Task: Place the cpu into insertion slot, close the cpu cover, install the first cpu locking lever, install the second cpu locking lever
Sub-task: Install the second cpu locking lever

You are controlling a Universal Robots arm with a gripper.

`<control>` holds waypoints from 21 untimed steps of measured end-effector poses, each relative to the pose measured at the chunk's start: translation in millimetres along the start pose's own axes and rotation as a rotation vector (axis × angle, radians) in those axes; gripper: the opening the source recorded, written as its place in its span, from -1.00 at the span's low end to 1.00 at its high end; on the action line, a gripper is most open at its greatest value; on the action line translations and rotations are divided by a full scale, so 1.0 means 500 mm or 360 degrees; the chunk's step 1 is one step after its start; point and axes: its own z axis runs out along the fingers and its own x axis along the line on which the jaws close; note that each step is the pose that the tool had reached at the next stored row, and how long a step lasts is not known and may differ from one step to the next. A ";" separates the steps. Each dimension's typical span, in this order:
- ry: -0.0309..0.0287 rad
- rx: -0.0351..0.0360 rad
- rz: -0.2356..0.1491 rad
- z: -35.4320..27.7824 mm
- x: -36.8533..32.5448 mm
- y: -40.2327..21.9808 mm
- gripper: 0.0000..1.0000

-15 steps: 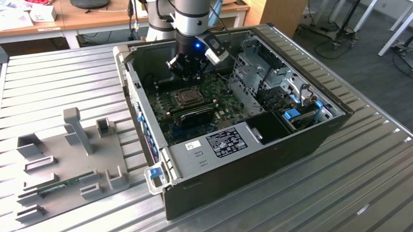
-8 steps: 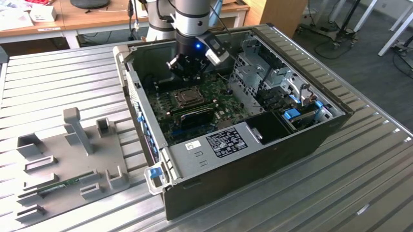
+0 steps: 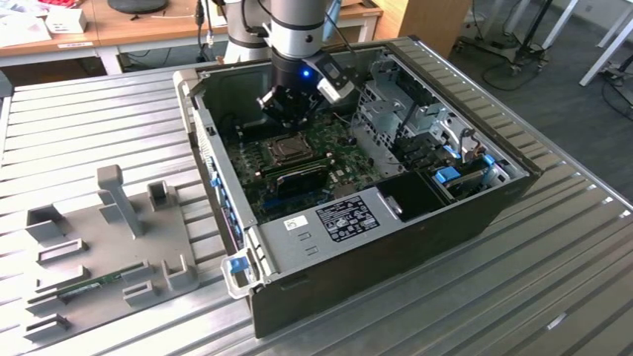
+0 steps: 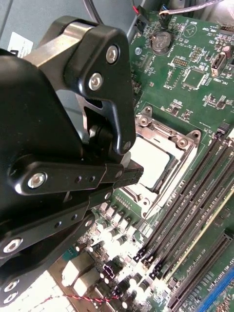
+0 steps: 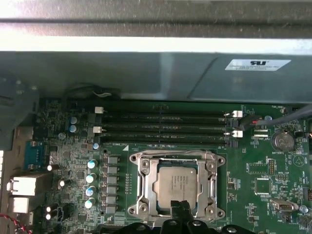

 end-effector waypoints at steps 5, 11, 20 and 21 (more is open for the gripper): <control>0.00001 0.0003 0.0000 0.000 0.000 0.000 -0.80; -0.00001 0.0003 0.0000 0.000 0.000 -0.001 -0.80; 0.00001 0.0004 0.0000 -0.001 0.000 -0.027 -0.80; 0.00001 0.0004 0.0000 -0.002 0.000 -0.030 -0.80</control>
